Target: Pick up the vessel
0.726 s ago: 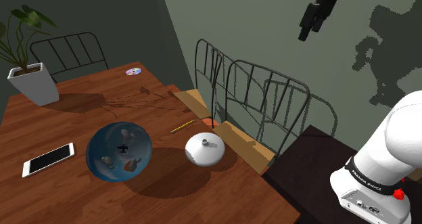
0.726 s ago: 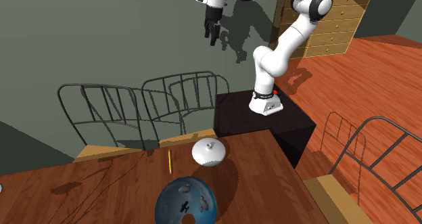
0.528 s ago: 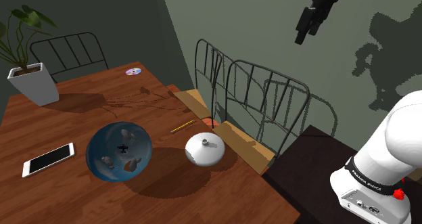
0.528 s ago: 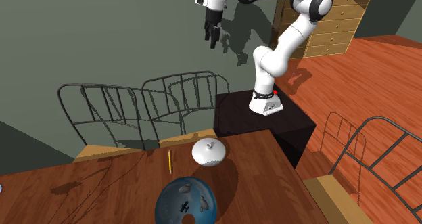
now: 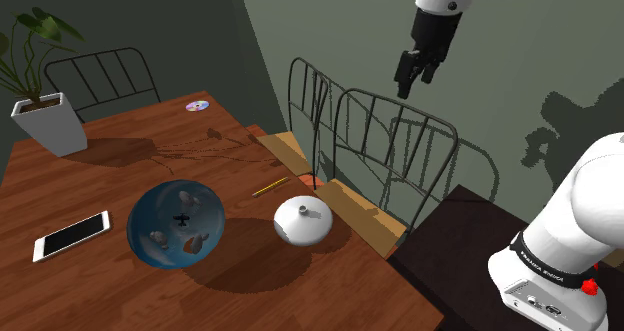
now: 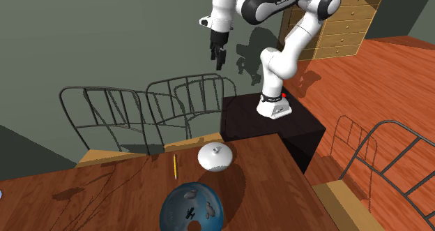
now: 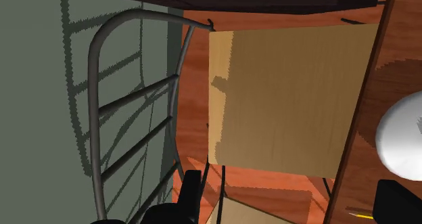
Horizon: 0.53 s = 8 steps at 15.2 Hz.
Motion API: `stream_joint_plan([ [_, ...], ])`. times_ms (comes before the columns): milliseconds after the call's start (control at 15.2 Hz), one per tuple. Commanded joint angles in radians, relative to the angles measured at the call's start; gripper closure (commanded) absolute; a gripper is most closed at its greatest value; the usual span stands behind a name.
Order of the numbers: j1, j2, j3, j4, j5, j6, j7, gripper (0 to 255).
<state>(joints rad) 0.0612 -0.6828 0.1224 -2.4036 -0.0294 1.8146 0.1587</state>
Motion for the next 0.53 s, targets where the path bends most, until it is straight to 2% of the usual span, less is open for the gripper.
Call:
stream_joint_plan([
  [0,0.010,0.033,0.038,-0.012,0.016,0.036,0.049,0],
  [462,0.034,0.207,0.171,0.003,0.044,0.158,0.219,0],
])
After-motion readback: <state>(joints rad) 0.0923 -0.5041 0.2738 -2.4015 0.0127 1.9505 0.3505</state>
